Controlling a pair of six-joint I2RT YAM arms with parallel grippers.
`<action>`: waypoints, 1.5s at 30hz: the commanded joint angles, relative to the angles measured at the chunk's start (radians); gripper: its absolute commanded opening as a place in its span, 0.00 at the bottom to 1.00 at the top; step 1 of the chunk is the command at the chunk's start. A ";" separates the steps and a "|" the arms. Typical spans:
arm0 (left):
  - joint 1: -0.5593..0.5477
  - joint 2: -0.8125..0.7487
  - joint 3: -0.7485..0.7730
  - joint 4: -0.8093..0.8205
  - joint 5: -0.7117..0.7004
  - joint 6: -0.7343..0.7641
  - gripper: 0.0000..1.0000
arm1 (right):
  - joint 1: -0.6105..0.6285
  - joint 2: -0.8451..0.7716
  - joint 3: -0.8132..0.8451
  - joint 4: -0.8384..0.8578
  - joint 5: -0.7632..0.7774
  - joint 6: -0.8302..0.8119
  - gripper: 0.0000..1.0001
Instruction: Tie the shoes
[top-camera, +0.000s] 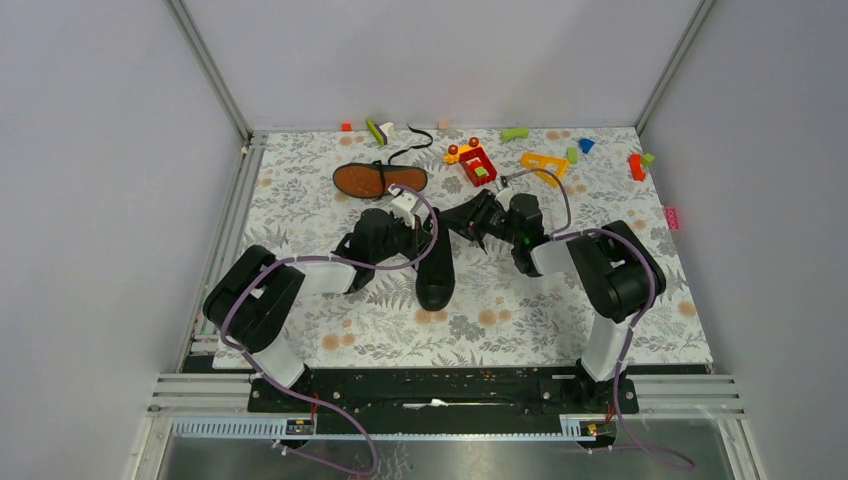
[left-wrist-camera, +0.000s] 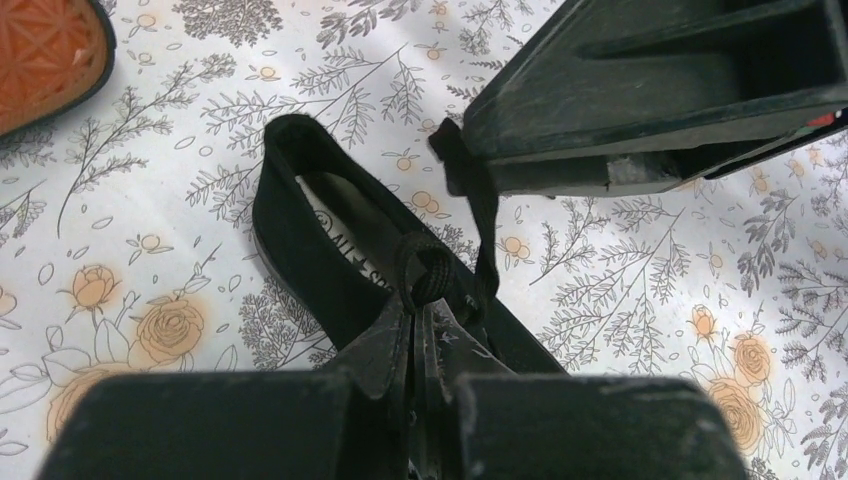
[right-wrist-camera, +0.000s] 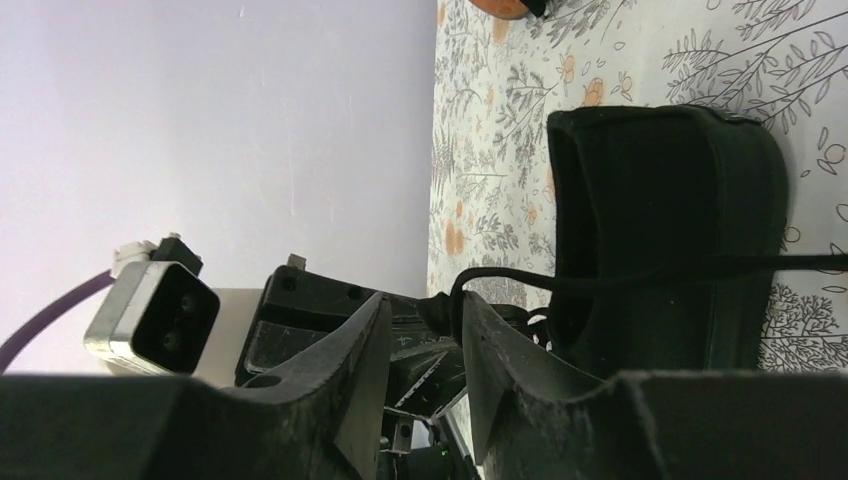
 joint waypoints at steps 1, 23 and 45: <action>0.007 -0.044 0.090 -0.116 0.059 0.084 0.00 | -0.017 0.032 0.052 0.001 -0.096 -0.005 0.38; 0.007 -0.035 0.252 -0.410 0.128 0.325 0.00 | -0.032 0.089 0.107 0.031 -0.190 0.017 0.47; 0.006 0.040 0.350 -0.446 0.171 0.329 0.00 | -0.032 0.086 0.115 0.011 -0.213 0.014 0.45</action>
